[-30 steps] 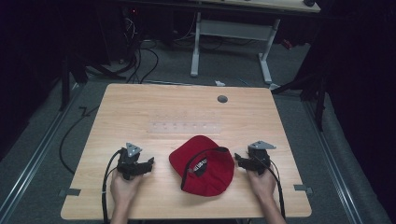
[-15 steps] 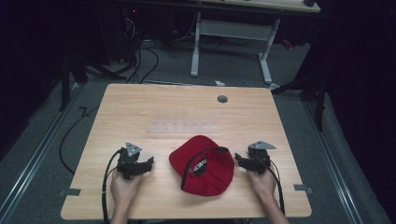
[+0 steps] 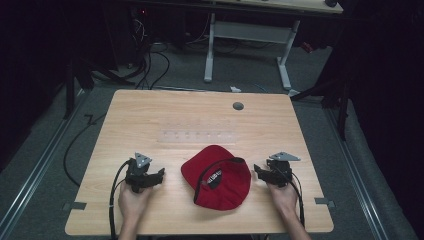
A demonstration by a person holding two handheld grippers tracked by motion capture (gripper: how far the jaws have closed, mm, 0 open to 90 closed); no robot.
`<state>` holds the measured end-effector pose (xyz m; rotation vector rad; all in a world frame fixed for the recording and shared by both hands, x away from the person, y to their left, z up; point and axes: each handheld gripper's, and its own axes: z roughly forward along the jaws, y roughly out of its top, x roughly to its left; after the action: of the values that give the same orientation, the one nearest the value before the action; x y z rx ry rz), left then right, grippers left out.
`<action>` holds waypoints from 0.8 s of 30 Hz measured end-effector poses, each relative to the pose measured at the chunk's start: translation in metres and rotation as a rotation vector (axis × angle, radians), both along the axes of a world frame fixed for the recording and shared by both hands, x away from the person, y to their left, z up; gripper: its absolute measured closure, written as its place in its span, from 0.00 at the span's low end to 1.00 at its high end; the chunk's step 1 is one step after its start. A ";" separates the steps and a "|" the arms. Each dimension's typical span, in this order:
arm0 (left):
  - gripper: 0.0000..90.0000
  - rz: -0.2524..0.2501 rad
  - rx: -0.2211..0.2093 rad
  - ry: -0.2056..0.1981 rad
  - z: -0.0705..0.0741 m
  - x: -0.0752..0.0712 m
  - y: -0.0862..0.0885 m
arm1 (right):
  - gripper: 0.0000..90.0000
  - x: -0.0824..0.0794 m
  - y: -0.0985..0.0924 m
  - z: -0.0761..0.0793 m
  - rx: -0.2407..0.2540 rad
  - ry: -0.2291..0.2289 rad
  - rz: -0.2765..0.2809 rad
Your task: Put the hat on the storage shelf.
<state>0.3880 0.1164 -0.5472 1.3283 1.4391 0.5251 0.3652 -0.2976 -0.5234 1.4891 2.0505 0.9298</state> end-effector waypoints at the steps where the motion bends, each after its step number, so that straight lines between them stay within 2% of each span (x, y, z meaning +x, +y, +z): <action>1: 0.29 0.001 -0.002 0.000 0.000 0.000 0.000 | 0.46 -0.001 -0.001 0.002 0.004 -0.004 -0.004; 7: 0.29 0.000 -0.001 0.000 0.000 0.000 0.000 | 0.48 -0.010 -0.010 0.012 0.059 -0.024 -0.010; 13: 0.29 0.002 -0.003 0.000 0.000 0.000 0.000 | 0.48 -0.018 -0.008 0.020 0.090 -0.036 0.028; 17: 0.29 0.000 -0.003 0.001 0.000 0.000 0.000 | 0.47 -0.023 -0.005 0.023 0.090 -0.036 0.052; 19: 0.29 0.001 -0.003 0.001 0.000 0.000 0.000 | 0.47 -0.026 -0.002 0.025 0.056 -0.051 0.049; 24: 0.29 0.000 -0.002 0.001 0.000 0.000 0.000 | 0.47 -0.035 0.003 0.036 0.058 -0.072 0.071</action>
<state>0.3877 0.1162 -0.5471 1.3267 1.4406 0.5227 0.3303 -0.2948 -0.4870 1.3987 2.0528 1.0641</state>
